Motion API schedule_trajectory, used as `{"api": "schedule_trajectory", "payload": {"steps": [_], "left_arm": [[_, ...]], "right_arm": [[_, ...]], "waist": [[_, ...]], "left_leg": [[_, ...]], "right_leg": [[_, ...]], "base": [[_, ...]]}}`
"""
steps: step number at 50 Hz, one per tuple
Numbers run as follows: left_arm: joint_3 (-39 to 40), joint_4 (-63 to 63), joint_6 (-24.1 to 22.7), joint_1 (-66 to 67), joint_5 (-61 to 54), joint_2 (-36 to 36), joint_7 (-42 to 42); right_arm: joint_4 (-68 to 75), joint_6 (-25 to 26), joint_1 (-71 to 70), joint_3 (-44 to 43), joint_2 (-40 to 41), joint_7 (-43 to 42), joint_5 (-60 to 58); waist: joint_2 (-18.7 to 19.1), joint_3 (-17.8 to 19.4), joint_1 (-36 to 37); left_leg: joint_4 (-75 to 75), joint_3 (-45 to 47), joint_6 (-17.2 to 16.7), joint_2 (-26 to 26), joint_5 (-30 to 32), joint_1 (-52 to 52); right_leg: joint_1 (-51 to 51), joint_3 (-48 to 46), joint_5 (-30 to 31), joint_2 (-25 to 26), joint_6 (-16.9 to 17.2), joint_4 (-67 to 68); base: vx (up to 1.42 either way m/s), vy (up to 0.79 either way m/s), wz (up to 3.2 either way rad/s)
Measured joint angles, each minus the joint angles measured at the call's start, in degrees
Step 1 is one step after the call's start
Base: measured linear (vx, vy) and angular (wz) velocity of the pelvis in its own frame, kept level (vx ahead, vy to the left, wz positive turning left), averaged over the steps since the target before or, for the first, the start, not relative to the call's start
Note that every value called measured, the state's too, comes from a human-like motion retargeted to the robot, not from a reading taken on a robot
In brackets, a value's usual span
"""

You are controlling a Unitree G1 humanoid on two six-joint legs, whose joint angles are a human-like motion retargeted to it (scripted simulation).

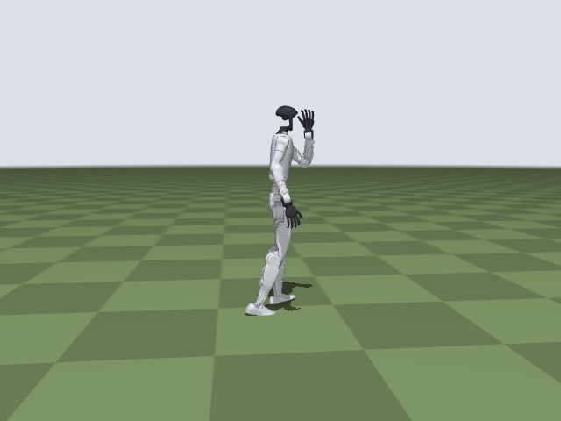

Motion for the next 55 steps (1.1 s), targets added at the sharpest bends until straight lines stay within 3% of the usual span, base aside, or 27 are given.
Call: {"api": "schedule_trajectory", "payload": {"steps": [10,20,25,32,37,40,45,48,55], "left_arm": [[-2.3,0.6,-1.1,-1.3,-3.7,-4.0,1.4],[-6.0,2.8,-0.6,-3.4,-6.3,-6.1,-2.4],[-8.4,3.8,-1.0,-5.0,-8.4,-6.1,-3.2],[-10.1,4.9,-0.3,-5.8,-13.4,-5.8,-0.4],[-10.8,5.8,-0.2,-6.2,-14.6,-4.1,0.6],[-11.3,6.5,-1.4,-6.6,-13.8,-2.7,1.2],[-12.5,7.2,-3.5,-6.4,-13.9,-2.0,2.1],[-13.6,7.4,-2.4,-6.5,-15.5,-3.8,0.7],[-13.7,6.6,0.8,-6.7,-17.3,-6.8,-2.8]], "right_arm": [[-12.8,-2.2,-8.0,-2.5,-5.0,-5.2,0.9],[-11.8,-0.8,-14.8,-5.8,-12.7,-1.6,-3.1],[-14.6,-0.2,-15.2,-18.7,-18.2,-7.7,-0.6],[-19.0,-0.4,-19.0,-45.5,-28.7,-28.6,14.9],[-22.1,5.8,-14.2,-50.9,-42.1,-36.1,-1.9],[-25.6,8.2,-5.9,-49.0,-51.0,-34.8,-20.2],[-32.2,2.6,4.9,-49.7,-61.9,-28.9,-37.4],[-29.5,2.0,4.5,-50.1,-63.4,-24.7,-32.8],[-17.3,7.4,-8.9,-46.6,-58.3,-17.8,-16.5]], "waist": [[4.5,2.9,-0.9],[5.0,3.9,-3.5],[4.6,2.8,-5.8],[4.6,0.5,-8.5],[4.0,-0.8,-10.7],[3.6,-1.3,-12.8],[2.9,-1.9,-15.6],[2.4,-2.0,-15.3],[1.0,-1.7,-12.4]], "left_leg": [[-1.4,-0.3,-2.1,4.0,5.4,-3.0],[-1.0,-0.7,-2.4,2.9,3.9,-2.2],[0.0,0.3,-2.2,4.1,2.5,-0.3],[2.5,2.5,-2.5,7.4,2.3,1.9],[4.7,5.1,-3.1,9.6,2.4,3.8],[5.9,6.5,-3.5,10.8,2.4,5.1],[7.3,7.2,-3.9,12.5,2.5,7.2],[7.8,7.0,-3.5,13.2,2.5,8.2],[7.7,11.2,-2.8,14.9,2.1,9.2]], "right_leg": [[-0.3,-2.1,2.6,3.9,0.2,-6.5],[-0.5,-6.5,3.7,0.0,0.2,-10.6],[-2.0,-9.7,4.0,-1.3,0.2,-11.2],[-5.2,-15.1,4.7,-2.1,0.2,-11.2],[-7.2,-18.4,5.3,-3.0,0.2,-11.2],[-8.2,-20.0,5.5,-3.6,0.2,-11.0],[-9.7,-21.7,5.8,-3.6,0.2,-10.7],[-10.3,-22.4,6.3,-3.3,0.2,-10.7],[-11.4,-24.4,8.0,-1.3,0.2,-11.0]], "base": [[-0.24,-0.24,-0.04],[-0.18,-0.03,0.41],[-0.14,-0.02,0.68],[-0.12,-0.02,0.77],[-0.10,0.01,0.69],[-0.10,0.02,0.56],[-0.10,0.03,0.34],[-0.10,0.05,0.18],[-0.11,0.04,0.17]]}}
